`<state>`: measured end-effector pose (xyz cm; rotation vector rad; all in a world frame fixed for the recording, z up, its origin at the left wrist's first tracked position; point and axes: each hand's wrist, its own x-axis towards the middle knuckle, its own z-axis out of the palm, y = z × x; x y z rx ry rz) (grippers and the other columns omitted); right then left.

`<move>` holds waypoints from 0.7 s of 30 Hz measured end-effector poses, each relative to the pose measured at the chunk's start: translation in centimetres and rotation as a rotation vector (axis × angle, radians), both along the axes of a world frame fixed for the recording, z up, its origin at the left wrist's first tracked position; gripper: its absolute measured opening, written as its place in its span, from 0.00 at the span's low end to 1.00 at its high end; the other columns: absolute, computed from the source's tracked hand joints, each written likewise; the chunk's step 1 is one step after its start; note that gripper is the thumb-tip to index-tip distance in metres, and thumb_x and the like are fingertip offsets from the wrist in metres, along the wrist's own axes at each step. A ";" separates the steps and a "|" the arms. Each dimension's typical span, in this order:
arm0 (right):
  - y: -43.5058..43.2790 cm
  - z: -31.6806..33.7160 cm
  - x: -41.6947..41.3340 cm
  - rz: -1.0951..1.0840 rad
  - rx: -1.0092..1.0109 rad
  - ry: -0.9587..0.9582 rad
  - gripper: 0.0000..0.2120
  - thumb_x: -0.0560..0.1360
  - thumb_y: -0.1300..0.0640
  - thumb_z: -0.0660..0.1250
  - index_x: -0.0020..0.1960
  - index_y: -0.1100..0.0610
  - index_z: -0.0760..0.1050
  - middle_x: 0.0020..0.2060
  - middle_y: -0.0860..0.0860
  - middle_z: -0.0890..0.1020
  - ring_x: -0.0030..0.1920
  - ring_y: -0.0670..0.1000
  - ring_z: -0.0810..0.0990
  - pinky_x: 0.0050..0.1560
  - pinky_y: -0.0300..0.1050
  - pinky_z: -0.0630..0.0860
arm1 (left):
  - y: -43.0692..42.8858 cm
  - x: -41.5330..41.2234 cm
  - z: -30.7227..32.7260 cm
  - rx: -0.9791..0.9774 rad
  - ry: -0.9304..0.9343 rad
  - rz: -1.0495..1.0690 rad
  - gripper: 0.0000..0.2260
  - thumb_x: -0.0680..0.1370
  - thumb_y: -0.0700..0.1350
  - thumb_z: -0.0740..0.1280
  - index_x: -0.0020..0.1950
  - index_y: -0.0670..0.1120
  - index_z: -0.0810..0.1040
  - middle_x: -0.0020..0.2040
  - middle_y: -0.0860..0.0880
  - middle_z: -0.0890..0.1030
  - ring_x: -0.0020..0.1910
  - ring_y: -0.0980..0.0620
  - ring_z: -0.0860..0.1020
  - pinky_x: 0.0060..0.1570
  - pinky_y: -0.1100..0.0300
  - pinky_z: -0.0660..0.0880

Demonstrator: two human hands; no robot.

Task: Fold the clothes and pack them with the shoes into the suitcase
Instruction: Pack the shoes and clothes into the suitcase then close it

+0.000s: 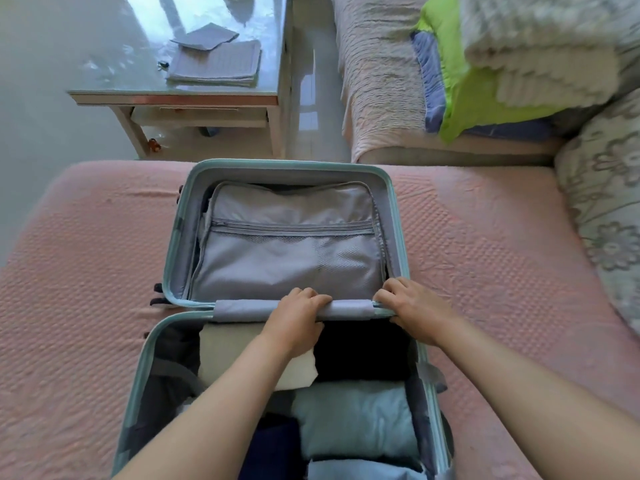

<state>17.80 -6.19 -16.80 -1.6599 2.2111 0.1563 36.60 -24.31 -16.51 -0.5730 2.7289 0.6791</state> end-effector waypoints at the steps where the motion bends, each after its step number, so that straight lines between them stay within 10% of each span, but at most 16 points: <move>1: 1.4 0.2 -1.2 -0.013 0.015 0.012 0.17 0.71 0.56 0.71 0.60 0.52 0.75 0.54 0.52 0.75 0.55 0.56 0.75 0.56 0.50 0.74 | 1.3 -1.4 -0.1 0.013 -0.006 -0.013 0.25 0.76 0.45 0.67 0.73 0.53 0.70 0.65 0.51 0.74 0.62 0.46 0.70 0.64 0.54 0.67; 8: 8.7 1.5 -7.1 -0.092 0.178 0.066 0.19 0.72 0.65 0.65 0.61 0.52 0.71 0.56 0.52 0.72 0.58 0.56 0.73 0.57 0.47 0.69 | 10.2 -8.7 -0.3 0.046 -0.026 -0.065 0.30 0.74 0.50 0.69 0.75 0.52 0.66 0.68 0.51 0.71 0.64 0.46 0.68 0.66 0.55 0.66; 11: 9.1 2.0 -8.1 -0.079 0.234 0.108 0.17 0.72 0.53 0.65 0.60 0.51 0.70 0.56 0.51 0.73 0.58 0.55 0.73 0.59 0.50 0.67 | 11.6 -10.1 -0.3 0.042 -0.035 -0.053 0.29 0.75 0.49 0.67 0.75 0.52 0.66 0.68 0.50 0.72 0.65 0.46 0.68 0.66 0.56 0.66; 15: 7.5 2.3 -7.8 -0.016 0.018 0.188 0.18 0.63 0.43 0.57 0.45 0.53 0.75 0.39 0.52 0.78 0.40 0.57 0.79 0.53 0.56 0.71 | 11.1 -10.4 -0.1 0.043 -0.004 0.016 0.26 0.77 0.48 0.65 0.75 0.51 0.65 0.68 0.50 0.74 0.65 0.45 0.71 0.64 0.53 0.67; 21: 0.9 0.8 -4.0 0.044 -0.127 0.011 0.15 0.67 0.52 0.62 0.52 0.54 0.76 0.46 0.53 0.78 0.45 0.57 0.78 0.45 0.52 0.72 | 6.1 -7.8 0.0 -0.094 0.118 0.164 0.18 0.79 0.45 0.62 0.69 0.49 0.73 0.63 0.49 0.78 0.62 0.45 0.74 0.60 0.52 0.67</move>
